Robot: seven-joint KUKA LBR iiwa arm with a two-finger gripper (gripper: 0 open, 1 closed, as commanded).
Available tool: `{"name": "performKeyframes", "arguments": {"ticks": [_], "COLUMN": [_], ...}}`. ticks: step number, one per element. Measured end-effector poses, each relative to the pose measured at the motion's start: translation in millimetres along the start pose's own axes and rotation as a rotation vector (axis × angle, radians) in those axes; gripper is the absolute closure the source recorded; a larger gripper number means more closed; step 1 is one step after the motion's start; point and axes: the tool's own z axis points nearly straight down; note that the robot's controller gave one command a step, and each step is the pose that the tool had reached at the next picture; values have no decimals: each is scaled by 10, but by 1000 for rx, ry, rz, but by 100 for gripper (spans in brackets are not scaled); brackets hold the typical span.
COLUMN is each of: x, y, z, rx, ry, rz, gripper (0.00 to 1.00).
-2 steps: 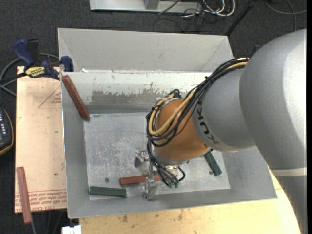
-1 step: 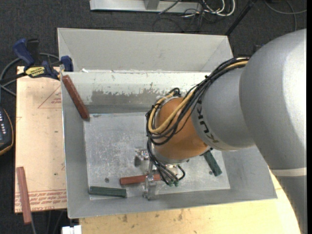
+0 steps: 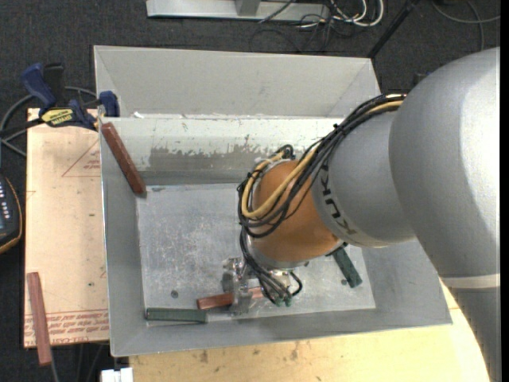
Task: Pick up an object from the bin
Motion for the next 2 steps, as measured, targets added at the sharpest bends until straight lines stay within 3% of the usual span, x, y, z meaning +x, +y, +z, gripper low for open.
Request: {"name": "performKeyframes", "arguments": {"ticks": [1, 2], "x": [-24, -32], "y": [6, 8], "z": [-792, -864], "rx": [-1, 0], "ry": [-7, -1], "rz": [1, 2], "gripper": [100, 100]}}
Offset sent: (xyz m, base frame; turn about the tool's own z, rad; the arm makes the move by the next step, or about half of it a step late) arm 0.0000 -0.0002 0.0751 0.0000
